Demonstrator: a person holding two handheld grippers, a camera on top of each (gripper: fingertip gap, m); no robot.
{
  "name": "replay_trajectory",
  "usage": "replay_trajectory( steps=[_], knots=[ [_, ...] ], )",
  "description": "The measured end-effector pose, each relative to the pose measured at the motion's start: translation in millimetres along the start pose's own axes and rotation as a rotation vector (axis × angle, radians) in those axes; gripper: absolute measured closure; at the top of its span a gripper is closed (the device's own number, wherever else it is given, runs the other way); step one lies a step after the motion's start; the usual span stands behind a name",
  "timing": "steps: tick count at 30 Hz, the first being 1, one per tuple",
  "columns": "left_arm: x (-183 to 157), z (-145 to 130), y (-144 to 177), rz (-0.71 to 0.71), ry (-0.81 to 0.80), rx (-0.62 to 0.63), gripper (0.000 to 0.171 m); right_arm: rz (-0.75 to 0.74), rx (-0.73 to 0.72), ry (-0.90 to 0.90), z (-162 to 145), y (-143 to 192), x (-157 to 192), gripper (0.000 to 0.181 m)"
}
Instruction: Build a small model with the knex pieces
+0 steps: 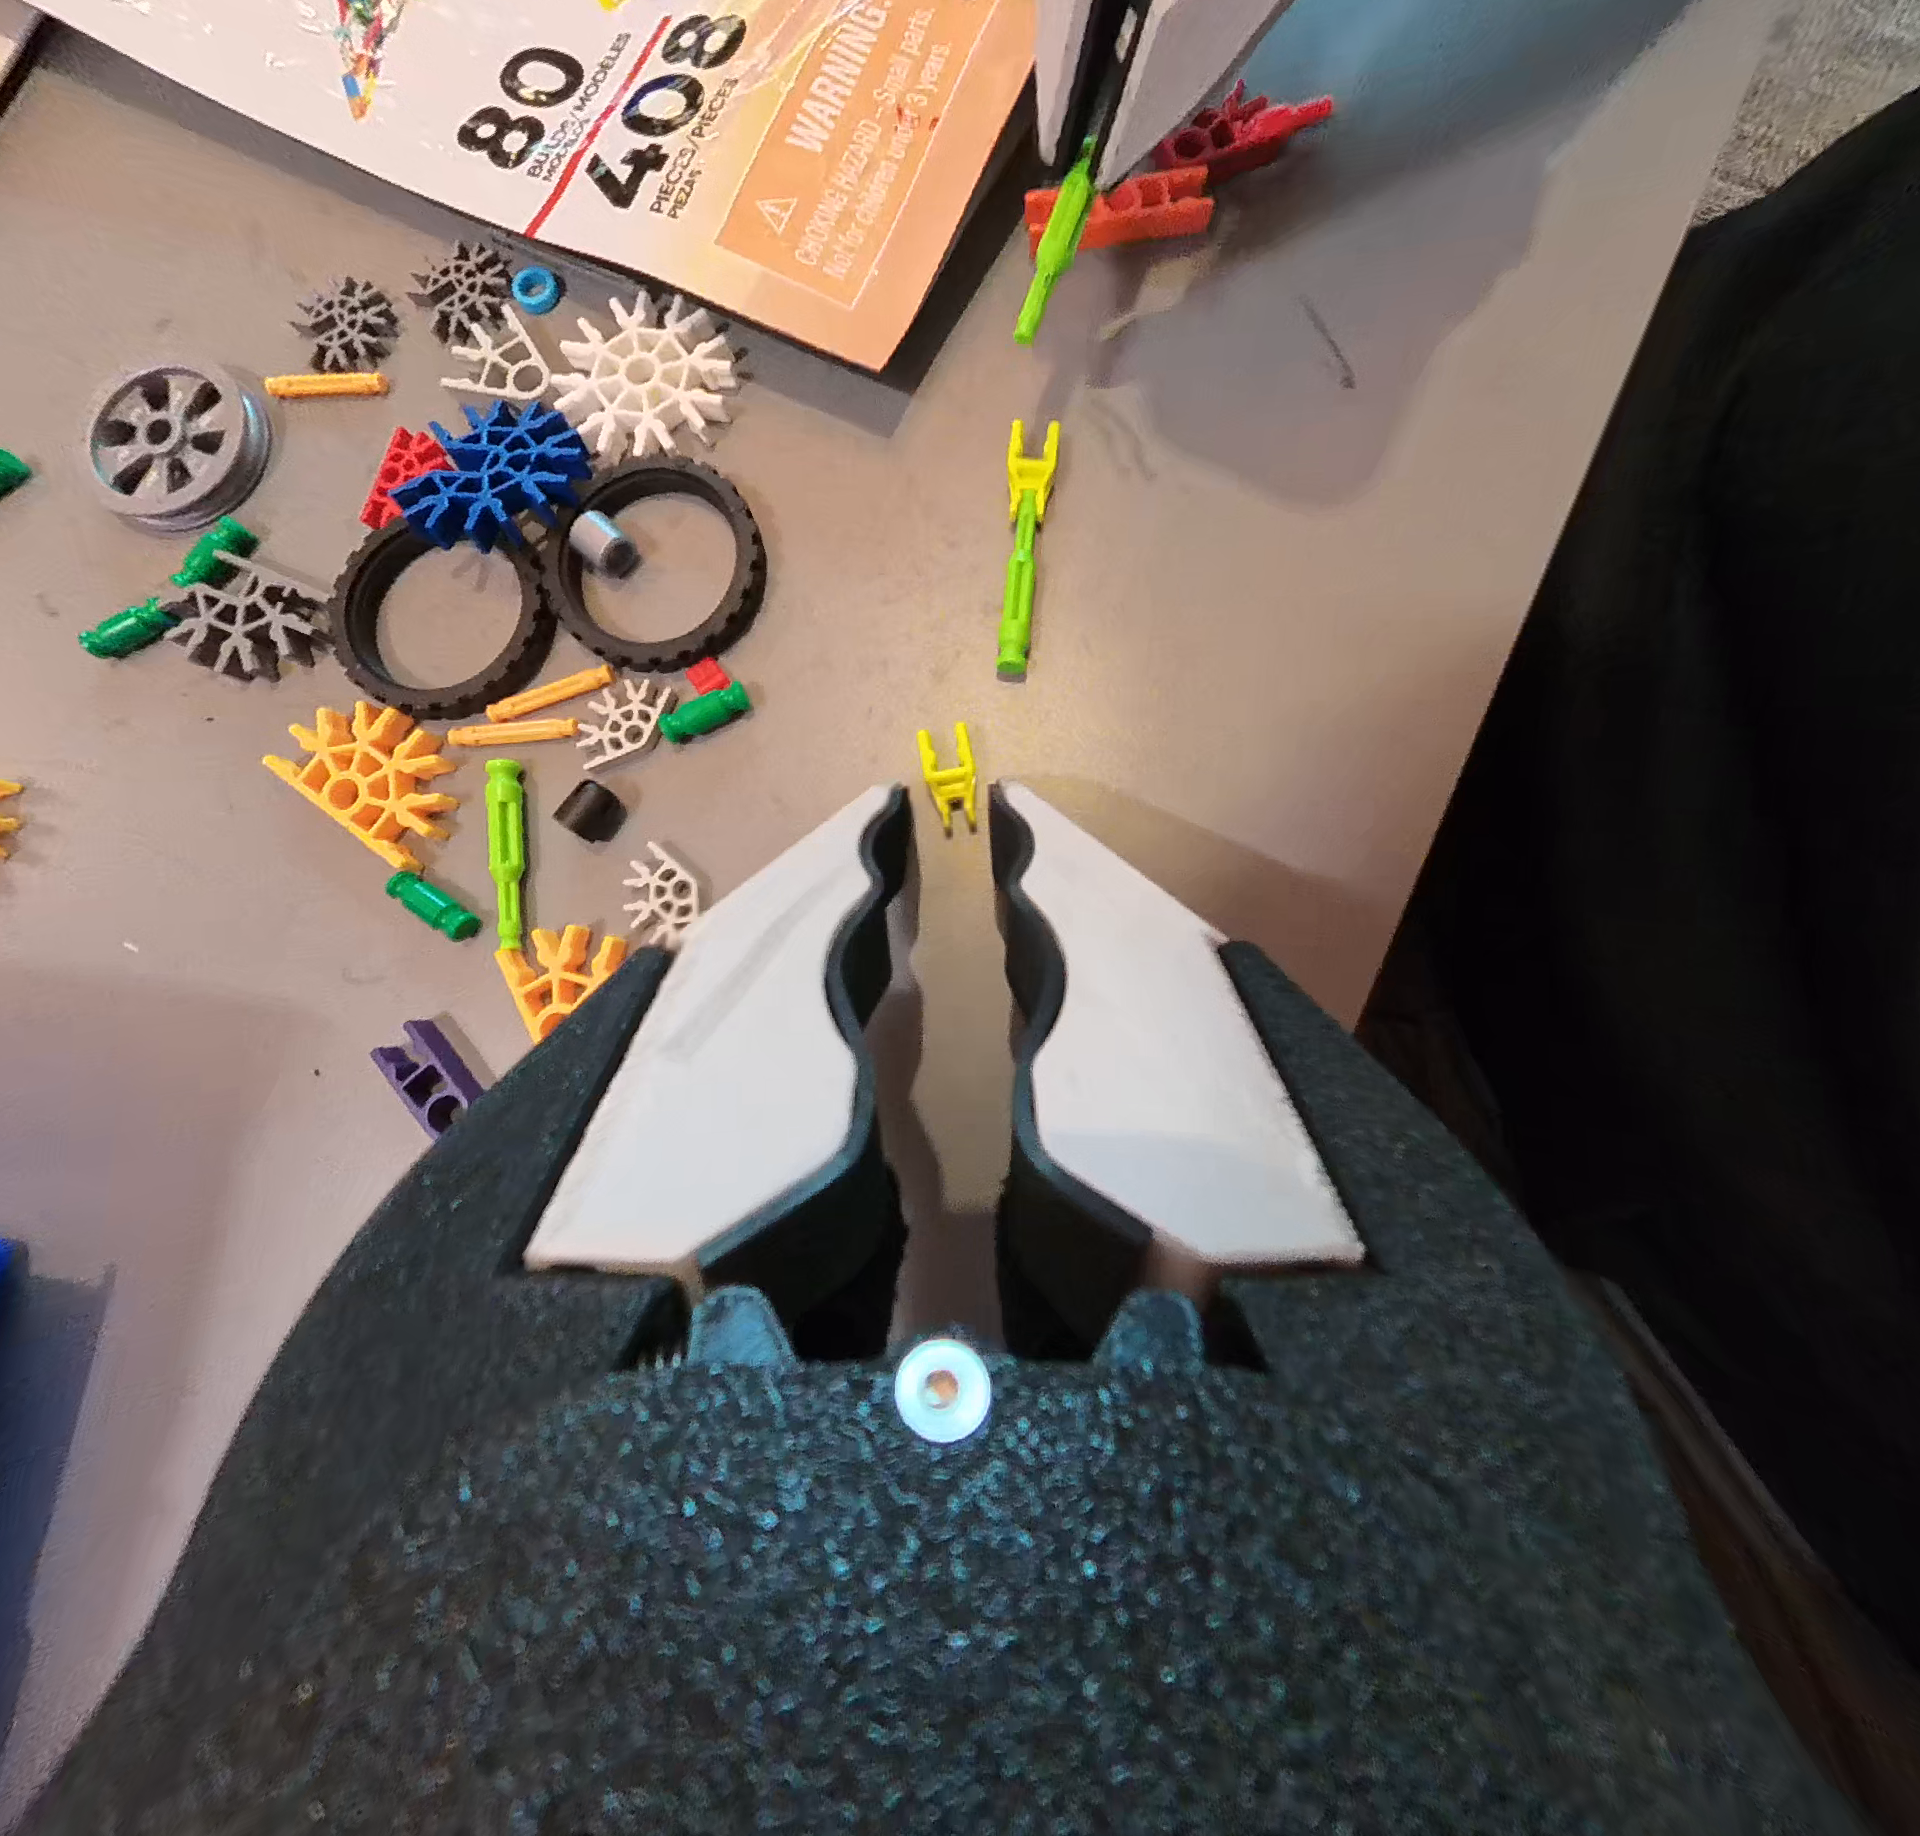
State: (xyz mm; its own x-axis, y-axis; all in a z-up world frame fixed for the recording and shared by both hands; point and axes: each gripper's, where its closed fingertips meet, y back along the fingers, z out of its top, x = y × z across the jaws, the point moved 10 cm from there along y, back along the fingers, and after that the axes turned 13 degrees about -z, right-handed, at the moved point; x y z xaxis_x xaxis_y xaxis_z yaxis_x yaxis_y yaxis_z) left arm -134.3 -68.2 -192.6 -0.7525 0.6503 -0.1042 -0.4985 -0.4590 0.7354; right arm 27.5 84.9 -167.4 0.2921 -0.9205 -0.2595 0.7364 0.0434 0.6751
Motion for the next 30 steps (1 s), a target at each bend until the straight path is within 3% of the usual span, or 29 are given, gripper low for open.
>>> replay_trajectory(
  steps=[11, 22, 30],
  knots=[
    [-12.6, 17.1, 14.7, 0.188, -0.103, -0.201, 0.150, -0.036, -0.120, 0.034, 30.5, -6.1, 11.4, 0.179],
    [-27.0, 18.1, -1.7, 0.323, -0.243, -0.135, 0.151, -0.034, -0.097, 0.159, 58.5, -18.6, 21.0, 0.179],
    [-20.9, 8.4, 1.2, 0.389, -0.244, -0.129, 0.171, -0.037, -0.069, 0.180, 68.3, -30.0, 21.8, 0.181]
  ],
)
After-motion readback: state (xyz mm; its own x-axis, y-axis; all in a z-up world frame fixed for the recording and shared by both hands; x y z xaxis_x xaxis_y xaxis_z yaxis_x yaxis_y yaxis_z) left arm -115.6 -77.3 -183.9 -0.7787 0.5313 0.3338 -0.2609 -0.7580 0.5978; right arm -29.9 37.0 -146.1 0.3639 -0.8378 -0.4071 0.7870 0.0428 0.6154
